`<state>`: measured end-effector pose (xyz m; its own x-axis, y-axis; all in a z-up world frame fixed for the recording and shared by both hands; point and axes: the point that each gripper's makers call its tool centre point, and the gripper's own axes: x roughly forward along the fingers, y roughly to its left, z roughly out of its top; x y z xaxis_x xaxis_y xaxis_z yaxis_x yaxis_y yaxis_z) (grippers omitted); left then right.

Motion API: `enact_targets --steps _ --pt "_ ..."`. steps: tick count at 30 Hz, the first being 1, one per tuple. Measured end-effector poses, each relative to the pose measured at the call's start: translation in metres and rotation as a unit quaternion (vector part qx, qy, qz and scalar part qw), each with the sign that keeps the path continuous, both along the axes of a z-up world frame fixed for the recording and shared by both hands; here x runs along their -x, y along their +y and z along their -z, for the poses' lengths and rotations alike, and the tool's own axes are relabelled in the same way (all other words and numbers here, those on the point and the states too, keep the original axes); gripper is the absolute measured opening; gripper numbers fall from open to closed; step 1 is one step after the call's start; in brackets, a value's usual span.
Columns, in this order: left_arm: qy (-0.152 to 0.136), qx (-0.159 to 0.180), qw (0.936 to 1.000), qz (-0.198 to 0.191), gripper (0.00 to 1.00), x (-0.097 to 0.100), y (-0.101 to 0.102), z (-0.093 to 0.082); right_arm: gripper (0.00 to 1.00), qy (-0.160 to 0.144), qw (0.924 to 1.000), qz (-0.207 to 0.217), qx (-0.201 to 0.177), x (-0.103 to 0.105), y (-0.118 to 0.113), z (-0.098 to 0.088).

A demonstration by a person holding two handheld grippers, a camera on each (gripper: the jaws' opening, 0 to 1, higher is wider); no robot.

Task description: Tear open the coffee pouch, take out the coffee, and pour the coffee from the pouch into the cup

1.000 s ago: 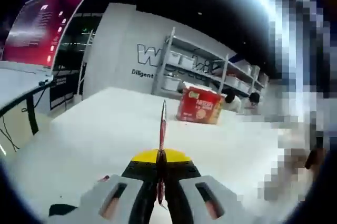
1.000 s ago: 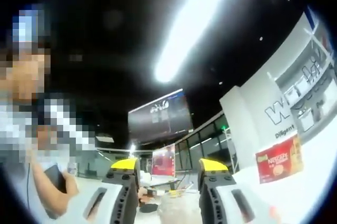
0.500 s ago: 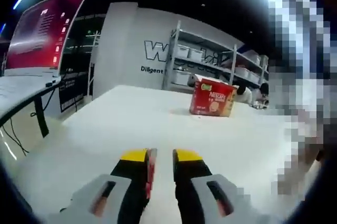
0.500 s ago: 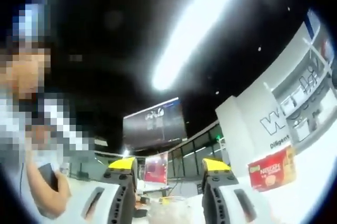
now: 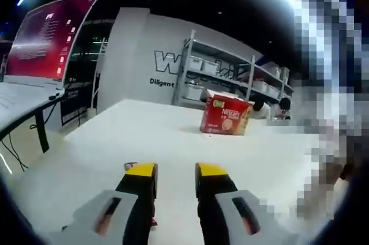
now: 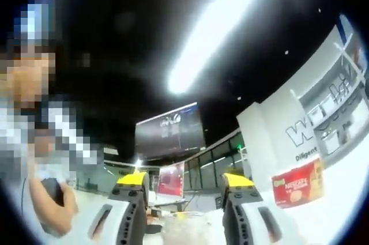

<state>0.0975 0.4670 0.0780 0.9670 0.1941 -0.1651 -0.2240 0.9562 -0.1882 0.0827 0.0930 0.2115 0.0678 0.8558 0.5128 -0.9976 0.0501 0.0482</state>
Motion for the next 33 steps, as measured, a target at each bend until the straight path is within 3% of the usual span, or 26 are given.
enact_targets --steps 5,12,16,22,26,30,33 --pt "-0.011 -0.011 0.9997 0.019 0.31 -0.004 -0.021 -0.006 0.57 -0.005 0.9998 0.006 0.020 -0.001 0.003 0.003" --pt "-0.016 -0.021 0.9990 0.037 0.34 -0.005 -0.040 -0.007 0.57 -0.025 0.9997 0.009 0.002 -0.003 -0.003 -0.010" --pt "-0.039 -0.006 0.9973 0.062 0.36 -0.004 -0.064 -0.018 0.57 -0.033 0.9993 0.012 0.011 -0.006 -0.003 -0.011" --pt "-0.060 -0.027 0.9925 0.102 0.37 -0.006 -0.101 -0.038 0.57 -0.044 0.9986 0.011 0.026 -0.011 -0.004 -0.008" --pt "-0.039 -0.055 0.9881 0.138 0.38 -0.006 -0.131 -0.024 0.56 -0.052 0.9974 0.001 0.050 -0.017 -0.010 -0.002" --pt "-0.058 -0.052 0.9860 0.147 0.37 0.002 -0.143 -0.022 0.56 -0.055 0.9965 0.002 0.063 -0.021 -0.009 -0.002" --pt "-0.070 -0.045 0.9853 0.149 0.36 0.007 -0.151 -0.021 0.55 -0.054 0.9965 -0.010 0.063 -0.014 0.002 -0.012"
